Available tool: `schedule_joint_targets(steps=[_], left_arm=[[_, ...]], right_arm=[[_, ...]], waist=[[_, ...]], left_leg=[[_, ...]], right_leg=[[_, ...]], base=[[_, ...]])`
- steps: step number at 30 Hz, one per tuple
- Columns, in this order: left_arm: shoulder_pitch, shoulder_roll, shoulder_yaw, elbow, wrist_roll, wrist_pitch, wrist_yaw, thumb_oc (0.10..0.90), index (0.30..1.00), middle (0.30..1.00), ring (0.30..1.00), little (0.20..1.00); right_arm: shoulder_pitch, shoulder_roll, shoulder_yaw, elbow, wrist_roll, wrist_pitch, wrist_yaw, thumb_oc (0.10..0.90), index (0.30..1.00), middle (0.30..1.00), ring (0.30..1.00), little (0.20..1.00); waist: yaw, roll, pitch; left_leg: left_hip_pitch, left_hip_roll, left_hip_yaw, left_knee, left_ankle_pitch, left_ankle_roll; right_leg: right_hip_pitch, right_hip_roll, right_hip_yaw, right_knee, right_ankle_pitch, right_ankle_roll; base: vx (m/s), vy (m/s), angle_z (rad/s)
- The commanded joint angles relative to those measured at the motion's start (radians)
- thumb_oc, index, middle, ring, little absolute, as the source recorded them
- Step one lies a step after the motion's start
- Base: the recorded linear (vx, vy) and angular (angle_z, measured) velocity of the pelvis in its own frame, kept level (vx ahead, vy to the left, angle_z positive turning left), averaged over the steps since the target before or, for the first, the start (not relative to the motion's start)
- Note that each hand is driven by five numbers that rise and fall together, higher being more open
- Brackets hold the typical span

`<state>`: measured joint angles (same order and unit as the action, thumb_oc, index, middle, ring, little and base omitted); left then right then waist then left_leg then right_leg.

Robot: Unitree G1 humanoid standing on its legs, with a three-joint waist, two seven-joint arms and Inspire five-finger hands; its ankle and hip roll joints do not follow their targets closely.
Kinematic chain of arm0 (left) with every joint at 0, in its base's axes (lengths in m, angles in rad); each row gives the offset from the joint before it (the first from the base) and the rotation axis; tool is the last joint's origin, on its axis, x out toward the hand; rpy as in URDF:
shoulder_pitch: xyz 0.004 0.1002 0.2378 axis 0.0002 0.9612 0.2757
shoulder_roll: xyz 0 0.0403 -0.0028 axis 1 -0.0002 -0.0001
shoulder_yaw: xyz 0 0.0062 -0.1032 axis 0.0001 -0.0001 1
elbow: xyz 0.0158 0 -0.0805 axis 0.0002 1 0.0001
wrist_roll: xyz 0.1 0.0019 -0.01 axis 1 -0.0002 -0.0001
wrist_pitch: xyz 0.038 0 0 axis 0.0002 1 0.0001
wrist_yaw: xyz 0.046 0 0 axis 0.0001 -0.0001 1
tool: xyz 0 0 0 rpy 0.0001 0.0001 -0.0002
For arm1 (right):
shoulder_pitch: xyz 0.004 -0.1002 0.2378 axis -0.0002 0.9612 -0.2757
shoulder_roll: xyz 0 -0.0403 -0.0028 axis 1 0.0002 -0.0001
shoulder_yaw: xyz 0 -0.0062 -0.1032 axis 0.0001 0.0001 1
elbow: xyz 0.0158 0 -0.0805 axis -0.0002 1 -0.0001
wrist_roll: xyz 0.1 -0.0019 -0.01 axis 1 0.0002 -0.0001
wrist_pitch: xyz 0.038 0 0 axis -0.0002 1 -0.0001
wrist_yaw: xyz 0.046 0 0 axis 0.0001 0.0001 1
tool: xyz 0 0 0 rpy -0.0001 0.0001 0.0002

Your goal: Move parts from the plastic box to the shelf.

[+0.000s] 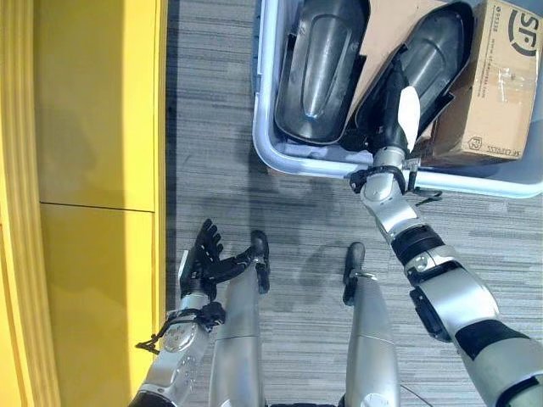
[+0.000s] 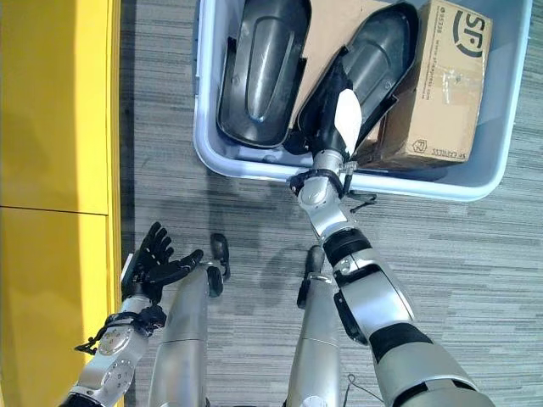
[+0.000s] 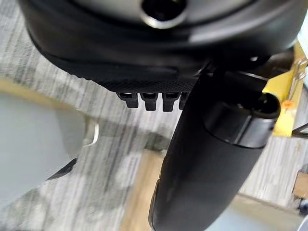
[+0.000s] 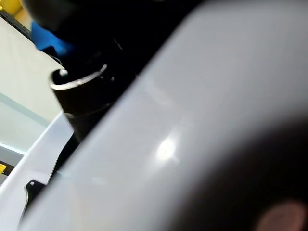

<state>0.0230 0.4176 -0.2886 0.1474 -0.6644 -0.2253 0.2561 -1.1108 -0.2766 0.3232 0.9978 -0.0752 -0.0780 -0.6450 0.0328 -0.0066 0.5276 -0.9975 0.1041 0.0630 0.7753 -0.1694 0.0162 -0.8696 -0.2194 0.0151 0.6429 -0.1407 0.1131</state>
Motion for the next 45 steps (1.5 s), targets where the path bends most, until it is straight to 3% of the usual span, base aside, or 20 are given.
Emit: schedule_joint_targets(steps=[1,9,16,18,19,27,29,45], left_arm=[[0.018,-0.004,-0.023,-0.09,-0.024,-0.049,-0.005,0.9,1.0,1.0,1.0,1.0],[0.004,-0.012,-0.023,-0.065,-0.019,-0.048,-0.002,0.9,1.0,1.0,1.0,1.0],[-0.003,-0.027,-0.026,-0.042,-0.027,-0.052,-0.015,0.9,1.0,1.0,1.0,1.0],[-0.008,-0.035,-0.022,-0.027,-0.029,-0.053,-0.021,0.9,1.0,1.0,1.0,1.0],[-0.013,-0.036,-0.018,-0.025,-0.031,-0.055,-0.023,0.9,1.0,1.0,1.0,1.0],[-0.019,-0.047,0.006,0.0,-0.042,-0.056,-0.049,0.9,1.0,1.0,1.0,1.0],[-0.018,-0.048,0.008,0.002,-0.043,-0.055,-0.052,0.9,1.0,1.0,1.0,1.0],[0.054,-0.044,0.074,0.004,-0.058,-0.036,-0.103,0.9,1.0,1.0,1.0,1.0]], right_arm=[[0.142,0.009,0.008,0.205,0.163,0.073,0.106,0.4,0.3,0.3,0.3,0.3],[0.181,0.029,0.046,0.178,0.126,0.073,0.116,0.4,0.3,0.3,0.3,0.3],[0.212,0.029,0.074,0.142,0.06,0.081,0.126,0.4,0.3,0.3,0.3,0.3],[0.233,0.027,0.084,0.127,0.029,0.085,0.129,0.4,0.3,0.3,0.3,0.3],[0.234,0.023,0.086,0.123,0.02,0.087,0.132,0.4,0.3,0.3,0.3,0.3],[0.296,-0.019,0.089,-0.016,-0.061,0.096,0.15,0.4,0.3,0.3,0.3,0.3],[0.298,-0.022,0.084,-0.032,-0.064,0.097,0.149,0.4,0.3,0.3,0.3,0.3],[0.398,-0.119,0.019,-0.408,-0.258,0.116,0.165,0.4,0.3,0.3,0.3,0.3]], waist=[[0.041,0.091,-0.008],[0.033,0.084,-0.008],[0.027,0.065,-0.008],[0.026,0.052,-0.008],[0.026,0.045,-0.008],[0.021,0.005,-0.008],[0.021,0.003,-0.008],[-0.002,-0.049,-0.173]], left_leg=[[0.015,-0.035,-0.033,0.049,-0.12,0.018],[0.055,-0.035,-0.025,-0.012,-0.093,0.014],[0.179,-0.052,-0.023,-0.192,-0.013,-0.006],[0.258,-0.054,-0.025,-0.276,0.025,-0.014],[0.267,-0.058,-0.019,-0.316,0.071,-0.01],[0.488,-0.052,-0.031,-0.47,0.133,-0.032],[0.507,-0.05,-0.032,-0.481,0.136,-0.033],[0.666,-0.008,-0.025,-0.585,0.168,-0.05]], right_leg=[[0.014,0.04,-0.046,-0.021,0.004,-0.025],[0.043,0.038,-0.05,-0.069,0.029,-0.019],[0.179,0.019,-0.067,-0.24,0.104,0.007],[0.264,0.012,-0.081,-0.315,0.138,0.016],[0.274,0.007,-0.089,-0.348,0.172,0.012],[0.504,0.0,-0.108,-0.489,0.22,0.029],[0.52,-0.001,-0.108,-0.498,0.222,0.029],[0.628,0.001,-0.1,-0.546,0.215,0.036]], base=[[0.0,0.0,0.0],[0.0,0.0,-0.01],[0.0,-0.023,0.09],[-0.03,-0.041,0.09],[-0.07,-0.033,0.11],[0.02,-0.038,0.05],[0.01,-0.017,0.01],[0.05,-0.039,0.0]])
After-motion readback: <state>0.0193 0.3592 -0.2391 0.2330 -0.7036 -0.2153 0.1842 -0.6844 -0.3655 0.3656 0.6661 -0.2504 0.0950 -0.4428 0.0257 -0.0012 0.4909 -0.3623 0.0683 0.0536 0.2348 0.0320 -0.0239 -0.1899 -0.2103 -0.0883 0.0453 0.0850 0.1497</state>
